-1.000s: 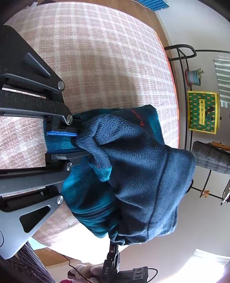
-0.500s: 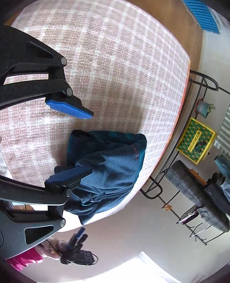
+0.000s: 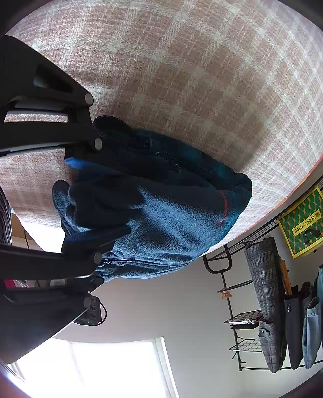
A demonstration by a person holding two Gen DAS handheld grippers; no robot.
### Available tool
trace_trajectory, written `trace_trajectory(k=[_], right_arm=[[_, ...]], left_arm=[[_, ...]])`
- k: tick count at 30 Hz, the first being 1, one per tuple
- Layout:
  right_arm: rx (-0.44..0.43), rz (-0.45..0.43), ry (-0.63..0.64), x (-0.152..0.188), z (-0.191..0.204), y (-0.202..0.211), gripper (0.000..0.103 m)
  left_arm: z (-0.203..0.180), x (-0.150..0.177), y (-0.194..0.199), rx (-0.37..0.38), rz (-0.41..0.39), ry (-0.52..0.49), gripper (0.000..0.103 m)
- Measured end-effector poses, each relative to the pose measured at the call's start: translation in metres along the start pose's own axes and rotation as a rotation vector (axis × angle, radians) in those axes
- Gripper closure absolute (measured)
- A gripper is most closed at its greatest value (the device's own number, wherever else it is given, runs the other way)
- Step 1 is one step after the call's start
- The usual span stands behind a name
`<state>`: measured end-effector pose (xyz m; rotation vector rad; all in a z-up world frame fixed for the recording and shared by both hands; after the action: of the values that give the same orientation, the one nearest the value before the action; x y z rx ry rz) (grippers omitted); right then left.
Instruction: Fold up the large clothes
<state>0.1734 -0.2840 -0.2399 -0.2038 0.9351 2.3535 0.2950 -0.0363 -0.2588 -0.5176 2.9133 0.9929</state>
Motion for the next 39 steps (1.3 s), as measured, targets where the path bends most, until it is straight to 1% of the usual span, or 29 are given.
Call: trace_trajectory(k=[1, 2, 3, 4, 6, 7, 8, 9, 10, 11, 12, 13, 14, 16, 17, 18, 19, 20, 21, 23, 26, 28, 30, 32, 34, 36, 38, 39], right_arm=[[-0.013, 0.005, -0.005, 0.001, 0.000, -0.002, 0.068], [-0.029, 0.010, -0.011, 0.001, 0.000, -0.003, 0.082], [-0.042, 0.010, -0.012, 0.002, 0.001, -0.002, 0.093], [-0.044, 0.011, -0.009, 0.002, 0.003, 0.001, 0.096], [-0.072, 0.015, -0.022, 0.004, 0.010, 0.015, 0.097], [-0.078, 0.019, -0.008, 0.006, 0.015, 0.022, 0.098], [-0.062, 0.026, 0.030, 0.010, 0.019, 0.028, 0.098], [-0.028, 0.037, 0.075, 0.015, 0.019, 0.029, 0.098], [0.017, 0.060, 0.100, 0.021, 0.013, 0.024, 0.098], [0.063, 0.098, 0.090, 0.029, 0.000, 0.014, 0.098], [0.098, 0.134, 0.066, 0.036, -0.014, 0.003, 0.098], [0.106, 0.148, 0.046, 0.040, -0.025, -0.005, 0.099], [0.092, 0.141, 0.028, 0.039, -0.028, -0.008, 0.099], [0.087, 0.124, 0.051, 0.034, -0.022, -0.002, 0.098], [0.092, 0.121, 0.074, 0.033, -0.017, 0.002, 0.096], [0.099, 0.123, 0.084, 0.032, -0.013, 0.007, 0.089], [0.114, 0.126, 0.086, 0.032, -0.012, 0.012, 0.084], [0.139, 0.120, 0.086, 0.030, -0.011, 0.020, 0.082], [0.152, 0.106, 0.089, 0.029, -0.009, 0.029, 0.078], [0.183, 0.060, 0.107, 0.023, -0.004, 0.052, 0.074], [0.277, -0.055, 0.207, 0.004, 0.012, 0.085, 0.074], [0.284, -0.118, 0.285, -0.014, 0.031, 0.090, 0.074], [0.293, -0.150, 0.362, -0.029, 0.053, 0.080, 0.074], [0.293, -0.178, 0.443, -0.042, 0.078, 0.061, 0.074], [0.271, -0.156, 0.476, -0.053, 0.099, 0.033, 0.074], [0.245, -0.125, 0.503, -0.065, 0.114, 0.004, 0.077], [0.270, -0.099, 0.534, -0.074, 0.120, -0.024, 0.078], [0.268, -0.082, 0.535, -0.078, 0.120, -0.038, 0.079]], left_arm=[[-0.003, 0.001, -0.001, 0.000, 0.003, -0.016, 0.084], [-0.006, 0.002, -0.001, -0.006, -0.006, -0.033, 0.087], [-0.010, 0.003, 0.001, -0.018, -0.022, -0.056, 0.089], [-0.014, 0.005, 0.006, -0.027, -0.037, -0.077, 0.090], [-0.027, 0.010, 0.018, -0.036, -0.066, -0.130, 0.091], [-0.033, 0.013, 0.024, -0.058, -0.080, -0.178, 0.091], [-0.036, 0.018, 0.028, -0.097, -0.091, -0.233, 0.091], [-0.034, 0.022, 0.026, -0.151, -0.091, -0.288, 0.091], [-0.022, 0.028, 0.018, -0.215, -0.070, -0.316, 0.091], [-0.007, 0.032, 0.007, -0.257, -0.037, -0.309, 0.091], [0.008, 0.034, -0.002, -0.270, -0.015, -0.277, 0.091], [0.017, 0.035, -0.007, -0.250, -0.016, -0.244, 0.091], [0.018, 0.034, -0.008, -0.236, -0.028, -0.232, 0.090], [0.011, 0.037, -0.003, -0.251, -0.041, -0.273, 0.090], [0.008, 0.039, -0.001, -0.268, -0.038, -0.296, 0.086], [0.008, 0.042, 0.003, -0.275, -0.030, -0.298, 0.084], [0.008, 0.043, 0.006, -0.282, -0.024, -0.293, 0.081], [0.008, 0.044, 0.011, -0.288, -0.020, -0.287, 0.076], [0.007, 0.044, 0.017, -0.287, -0.022, -0.282, 0.072], [0.004, 0.043, 0.035, -0.295, -0.055, -0.282, 0.072], [-0.013, 0.036, 0.066, -0.303, -0.154, -0.313, 0.072], [-0.033, 0.029, 0.075, -0.288, -0.208, -0.348, 0.072], [-0.058, 0.017, 0.072, -0.287, -0.244, -0.401, 0.072], [-0.083, 0.000, 0.061, -0.291, -0.268, -0.434, 0.072], [-0.103, -0.018, 0.047, -0.286, -0.282, -0.457, 0.072], [-0.123, -0.035, 0.023, -0.286, -0.268, -0.491, 0.072], [-0.135, -0.053, -0.006, -0.295, -0.245, -0.510, 0.072], [-0.137, -0.059, -0.019, -0.308, -0.238, -0.517, 0.072]])
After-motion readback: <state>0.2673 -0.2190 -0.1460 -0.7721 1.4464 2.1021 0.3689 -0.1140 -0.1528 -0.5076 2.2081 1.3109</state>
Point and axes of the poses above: each gripper's, at about its wrist camera, not at the fingertips, and y roughly against the way its jaws point, z to its left, x to its underside, the point moved 7 cm from there along -y, roughly the way its jaws point, and after that the axes turned 2 degrees about y, right-handed, at the moved point
